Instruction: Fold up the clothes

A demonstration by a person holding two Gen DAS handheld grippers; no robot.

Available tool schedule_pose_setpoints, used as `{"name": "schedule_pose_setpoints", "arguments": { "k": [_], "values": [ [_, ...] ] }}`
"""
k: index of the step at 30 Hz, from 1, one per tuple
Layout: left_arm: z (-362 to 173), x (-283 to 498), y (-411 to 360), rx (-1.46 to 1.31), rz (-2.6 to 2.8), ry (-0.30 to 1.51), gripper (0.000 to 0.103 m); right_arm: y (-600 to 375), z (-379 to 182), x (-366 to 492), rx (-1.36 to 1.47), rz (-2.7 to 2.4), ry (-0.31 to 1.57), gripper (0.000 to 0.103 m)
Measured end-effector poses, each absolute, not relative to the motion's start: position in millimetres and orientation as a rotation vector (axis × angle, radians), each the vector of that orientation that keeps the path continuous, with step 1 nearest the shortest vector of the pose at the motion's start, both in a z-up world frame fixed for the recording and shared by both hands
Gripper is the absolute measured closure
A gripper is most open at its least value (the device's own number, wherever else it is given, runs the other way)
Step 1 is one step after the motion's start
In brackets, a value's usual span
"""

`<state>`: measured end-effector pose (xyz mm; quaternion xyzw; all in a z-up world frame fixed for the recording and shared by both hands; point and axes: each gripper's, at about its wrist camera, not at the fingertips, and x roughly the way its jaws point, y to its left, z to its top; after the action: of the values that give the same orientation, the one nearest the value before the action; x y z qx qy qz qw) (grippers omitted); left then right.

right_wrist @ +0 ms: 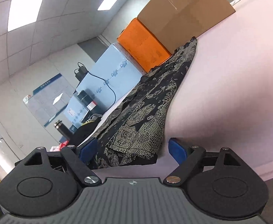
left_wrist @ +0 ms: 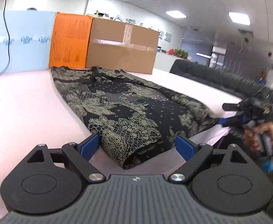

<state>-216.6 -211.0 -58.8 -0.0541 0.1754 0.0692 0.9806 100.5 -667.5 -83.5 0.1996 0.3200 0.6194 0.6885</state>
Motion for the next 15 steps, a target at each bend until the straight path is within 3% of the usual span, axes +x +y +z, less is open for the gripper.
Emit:
{"name": "schedule_pose_setpoints", "arguments": {
  "k": [1,2,3,4,6,15],
  "values": [
    [-59.5,-213.3,-218.4,-0.05,0.166,0.359,0.039,-667.3,-81.9,95.5,0.417,1.362,0.698,0.032],
    [-60.3,-210.5,-224.0,0.003,0.195,0.365,0.067,-668.2,-80.8,91.8,0.392,1.341,0.684,0.041],
    [-61.0,-208.1,-227.9,0.049,0.227,0.371,0.087,-670.6,-82.4,92.4,0.394,1.327,0.687,0.075],
    [-60.8,-207.3,-228.5,0.066,0.241,0.371,0.093,-673.1,-84.4,93.3,0.399,1.313,0.69,0.099],
    [-58.6,-208.2,-223.8,0.054,0.241,0.364,0.101,-675.2,-88.0,97.1,0.437,1.307,0.691,0.1],
    [-30.6,-201.2,-196.9,0.063,0.249,0.284,0.102,-651.5,-74.3,127.2,0.677,1.431,0.681,0.1]
  ]
}}
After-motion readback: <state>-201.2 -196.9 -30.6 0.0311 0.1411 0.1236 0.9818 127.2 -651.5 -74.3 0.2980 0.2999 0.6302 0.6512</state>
